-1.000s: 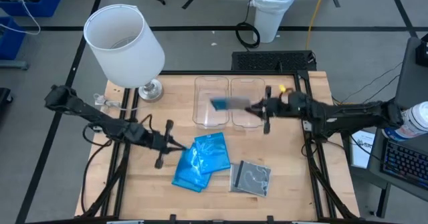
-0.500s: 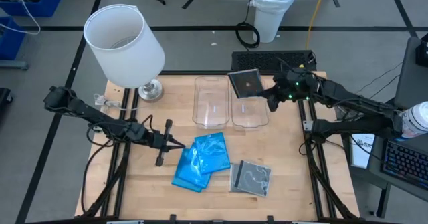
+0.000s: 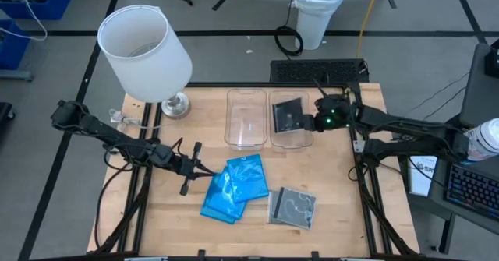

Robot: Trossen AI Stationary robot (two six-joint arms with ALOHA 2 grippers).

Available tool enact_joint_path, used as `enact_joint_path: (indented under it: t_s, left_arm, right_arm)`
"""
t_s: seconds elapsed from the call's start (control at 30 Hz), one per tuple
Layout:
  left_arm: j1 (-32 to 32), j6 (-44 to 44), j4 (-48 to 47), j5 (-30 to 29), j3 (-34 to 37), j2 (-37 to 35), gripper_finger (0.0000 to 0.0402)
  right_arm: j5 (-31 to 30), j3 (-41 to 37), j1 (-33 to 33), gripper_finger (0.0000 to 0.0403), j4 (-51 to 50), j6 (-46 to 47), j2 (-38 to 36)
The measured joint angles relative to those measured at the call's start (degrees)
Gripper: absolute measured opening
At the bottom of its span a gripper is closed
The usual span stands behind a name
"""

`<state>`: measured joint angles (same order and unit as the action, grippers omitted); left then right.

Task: Pick & place jewel cases by type
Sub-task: Put the top black CD case into the right transparent bin

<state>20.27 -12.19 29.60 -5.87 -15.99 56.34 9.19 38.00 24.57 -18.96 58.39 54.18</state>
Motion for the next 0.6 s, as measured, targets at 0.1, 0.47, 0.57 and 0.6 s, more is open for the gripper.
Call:
enact_joint_path:
  t_s: [0.1,0.47,0.57,0.6]
  left_arm:
    - [0.0,-0.31,-0.19,0.0,0.0,0.0,0.0027]
    - [0.02,-0.89,-1.72,0.0,0.0,0.0,0.0006]
    - [0.04,-0.59,-2.6,0.0,0.0,0.0,0.0007]
    - [0.04,-0.59,-2.73,0.0,0.0,0.0,0.0011]
  right_arm:
    - [0.22,-1.74,0.0,0.0032,1.46,1.39,1.63]
    - [4.64,-5.4,0.4,0.004,13.71,1.01,10.97]
    - [6.51,-5.4,0.38,0.0063,14.68,-1.98,12.2]
    - [7.25,-5.4,0.38,0.0071,14.71,-2.75,12.3]
